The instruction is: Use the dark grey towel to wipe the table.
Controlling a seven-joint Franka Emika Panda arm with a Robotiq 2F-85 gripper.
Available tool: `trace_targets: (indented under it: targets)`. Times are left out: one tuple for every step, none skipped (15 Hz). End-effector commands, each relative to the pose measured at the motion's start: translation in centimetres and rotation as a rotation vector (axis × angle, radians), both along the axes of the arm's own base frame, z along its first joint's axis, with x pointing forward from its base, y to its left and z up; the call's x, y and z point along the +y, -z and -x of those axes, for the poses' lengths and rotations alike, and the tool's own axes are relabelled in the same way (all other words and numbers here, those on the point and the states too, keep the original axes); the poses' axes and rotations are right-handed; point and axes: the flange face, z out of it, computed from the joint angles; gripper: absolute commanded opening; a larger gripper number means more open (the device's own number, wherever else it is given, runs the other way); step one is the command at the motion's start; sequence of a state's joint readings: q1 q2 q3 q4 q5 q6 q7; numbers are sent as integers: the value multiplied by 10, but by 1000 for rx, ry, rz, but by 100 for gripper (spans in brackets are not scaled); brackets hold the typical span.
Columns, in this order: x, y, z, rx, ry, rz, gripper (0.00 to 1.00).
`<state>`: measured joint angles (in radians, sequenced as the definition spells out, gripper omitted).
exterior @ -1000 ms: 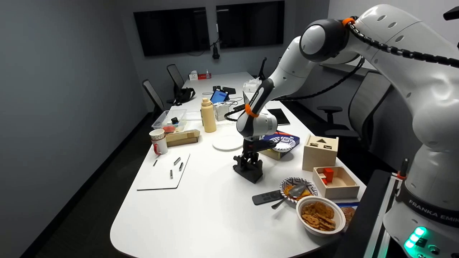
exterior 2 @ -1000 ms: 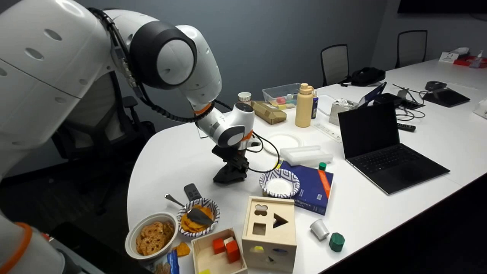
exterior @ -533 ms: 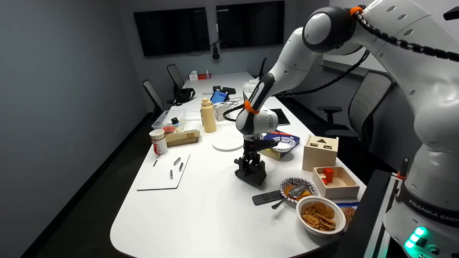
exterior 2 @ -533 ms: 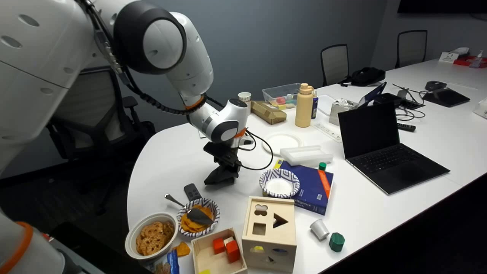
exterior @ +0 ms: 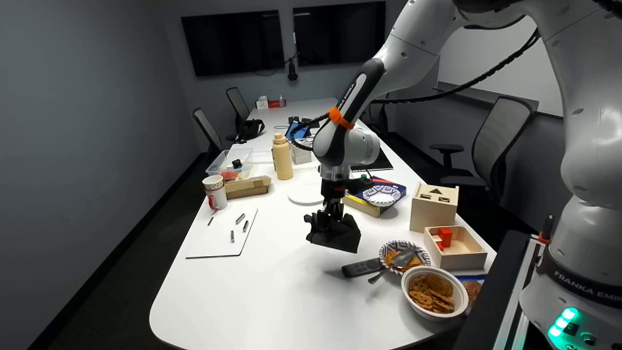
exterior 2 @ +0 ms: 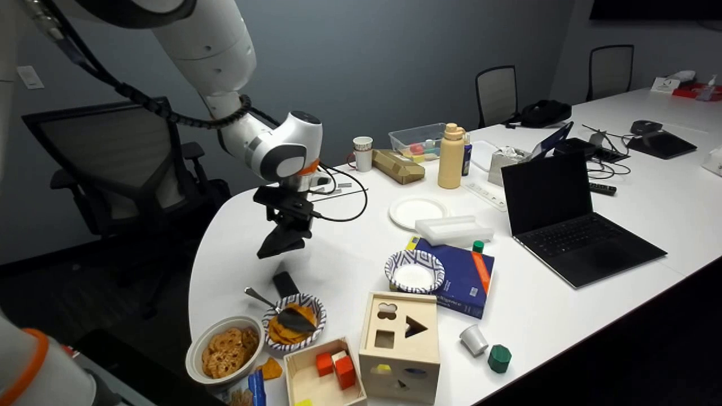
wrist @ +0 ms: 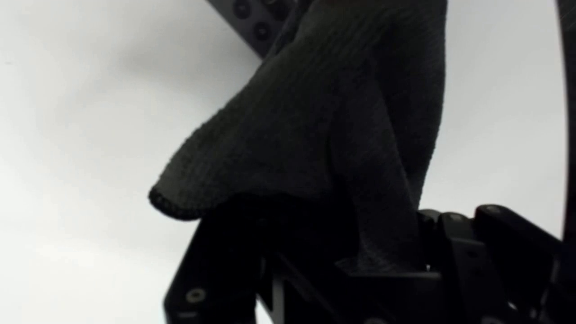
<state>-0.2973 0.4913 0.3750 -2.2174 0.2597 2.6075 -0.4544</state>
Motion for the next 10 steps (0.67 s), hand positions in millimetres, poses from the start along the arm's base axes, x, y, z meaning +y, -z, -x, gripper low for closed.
trace_targets:
  targets:
    - [45,-10,35,47,-171,-104,0]
    - [59,-7,45,64,-197,-115,0]
    - [71,-2,54,75,-216,-124,0]
    - [79,3,62,76,-213,-116,0]
    - [86,10,70,77,-215,-114,0]
    - [91,17,78,77,-205,-107,0]
    - [95,24,85,76,-197,-105,0]
    - [96,33,91,65,-186,-102,0]
    - [97,41,96,56,-176,-98,0]
    - [96,49,101,44,-168,-97,0]
